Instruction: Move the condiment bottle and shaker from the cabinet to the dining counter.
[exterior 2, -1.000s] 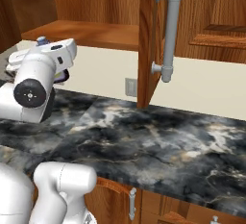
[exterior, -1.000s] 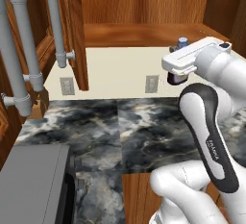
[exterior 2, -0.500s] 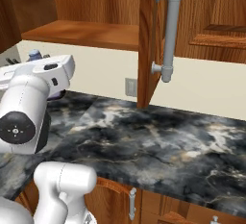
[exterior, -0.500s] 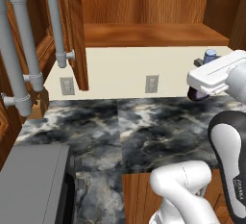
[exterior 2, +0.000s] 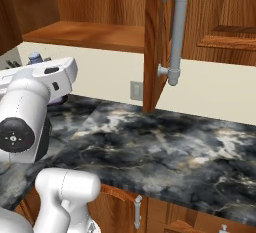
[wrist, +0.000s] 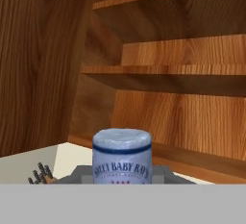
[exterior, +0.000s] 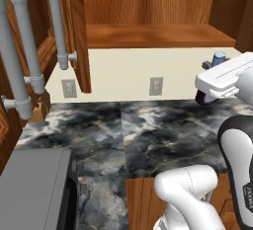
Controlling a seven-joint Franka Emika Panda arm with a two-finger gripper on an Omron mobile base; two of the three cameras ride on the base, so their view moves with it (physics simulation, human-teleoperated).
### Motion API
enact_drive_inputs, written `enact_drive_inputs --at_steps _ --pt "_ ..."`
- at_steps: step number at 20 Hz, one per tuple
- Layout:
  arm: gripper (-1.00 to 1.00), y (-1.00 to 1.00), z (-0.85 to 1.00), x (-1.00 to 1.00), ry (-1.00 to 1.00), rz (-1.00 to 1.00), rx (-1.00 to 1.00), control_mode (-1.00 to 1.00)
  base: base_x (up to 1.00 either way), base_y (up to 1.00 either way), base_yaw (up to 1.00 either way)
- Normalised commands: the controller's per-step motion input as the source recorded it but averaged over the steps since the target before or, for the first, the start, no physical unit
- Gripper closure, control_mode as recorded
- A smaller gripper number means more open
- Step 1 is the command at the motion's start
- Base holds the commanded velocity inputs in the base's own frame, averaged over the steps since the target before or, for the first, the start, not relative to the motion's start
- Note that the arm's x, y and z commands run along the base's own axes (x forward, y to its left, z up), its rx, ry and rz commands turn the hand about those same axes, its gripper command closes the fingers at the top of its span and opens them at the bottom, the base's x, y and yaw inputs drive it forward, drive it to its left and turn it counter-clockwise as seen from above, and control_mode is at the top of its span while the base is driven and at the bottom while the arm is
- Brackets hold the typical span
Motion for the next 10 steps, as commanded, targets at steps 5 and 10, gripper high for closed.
enact_drive_inputs --at_steps 5,10 --pt "1.0 0.0 0.0 0.0 0.0 0.0 0.0 1.0 -0.03 0.0 0.0" --pt "1.0 0.0 0.0 0.0 0.0 0.0 0.0 1.0 -0.67 -0.46 -0.05"
